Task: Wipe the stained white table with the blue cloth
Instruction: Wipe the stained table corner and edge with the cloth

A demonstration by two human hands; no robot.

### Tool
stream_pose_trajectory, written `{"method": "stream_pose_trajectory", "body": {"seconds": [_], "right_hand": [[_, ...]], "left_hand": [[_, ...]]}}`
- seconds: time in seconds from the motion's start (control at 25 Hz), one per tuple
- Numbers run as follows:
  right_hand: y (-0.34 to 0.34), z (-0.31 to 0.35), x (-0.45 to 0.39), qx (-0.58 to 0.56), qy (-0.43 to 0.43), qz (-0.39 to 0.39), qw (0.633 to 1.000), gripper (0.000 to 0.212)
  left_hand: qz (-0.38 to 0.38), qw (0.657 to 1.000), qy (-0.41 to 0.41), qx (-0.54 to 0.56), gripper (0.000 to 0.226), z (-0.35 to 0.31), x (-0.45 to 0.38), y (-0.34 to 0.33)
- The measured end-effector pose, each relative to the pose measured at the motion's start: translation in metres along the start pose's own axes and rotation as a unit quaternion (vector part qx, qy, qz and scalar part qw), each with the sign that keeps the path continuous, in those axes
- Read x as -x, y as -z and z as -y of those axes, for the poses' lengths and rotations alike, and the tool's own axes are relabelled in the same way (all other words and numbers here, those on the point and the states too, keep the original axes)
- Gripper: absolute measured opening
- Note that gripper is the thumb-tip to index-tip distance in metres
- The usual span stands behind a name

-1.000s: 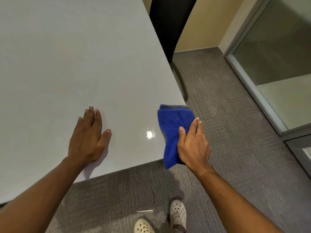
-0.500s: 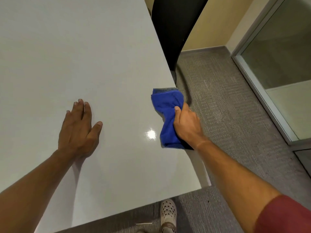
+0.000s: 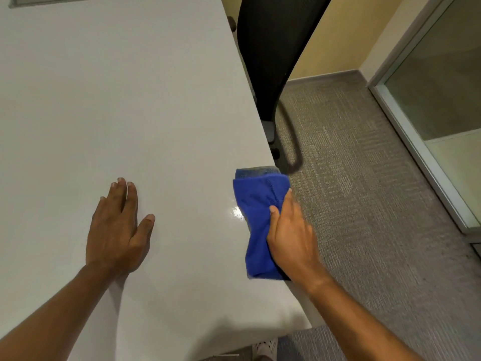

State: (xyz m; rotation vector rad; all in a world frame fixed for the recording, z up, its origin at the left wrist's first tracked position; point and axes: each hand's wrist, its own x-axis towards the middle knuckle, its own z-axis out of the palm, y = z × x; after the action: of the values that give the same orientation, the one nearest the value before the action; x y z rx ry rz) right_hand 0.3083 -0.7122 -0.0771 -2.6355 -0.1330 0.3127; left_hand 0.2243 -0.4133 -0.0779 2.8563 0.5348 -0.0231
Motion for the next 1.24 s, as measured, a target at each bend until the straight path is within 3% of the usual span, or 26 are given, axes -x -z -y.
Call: {"method": "stream_pose_trajectory", "body": {"seconds": [0.36, 0.68, 1.0, 1.24], "right_hand": [[0.006, 0.053, -0.136, -0.019, 0.039, 0.009, 0.999, 0.061], [0.004, 0.010, -0.037, -0.029, 0.045, 0.025, 0.998, 0.064], [0.006, 0.036, -0.107, -0.045, 0.050, 0.032, 0.997, 0.066], [0.004, 0.007, -0.056, -0.083, 0.067, 0.041, 0.993, 0.066]], "left_hand": [[-0.002, 1.000, 0.003, 0.007, 0.083, -0.001, -0.001, 0.000], [-0.007, 1.000, 0.000, -0.001, 0.083, -0.001, -0.002, 0.000], [-0.011, 1.000, -0.014, -0.009, 0.080, 0.005, -0.004, -0.005], [-0.020, 1.000, -0.019, -0.001, 0.080, 0.008, -0.004, -0.007]]}}
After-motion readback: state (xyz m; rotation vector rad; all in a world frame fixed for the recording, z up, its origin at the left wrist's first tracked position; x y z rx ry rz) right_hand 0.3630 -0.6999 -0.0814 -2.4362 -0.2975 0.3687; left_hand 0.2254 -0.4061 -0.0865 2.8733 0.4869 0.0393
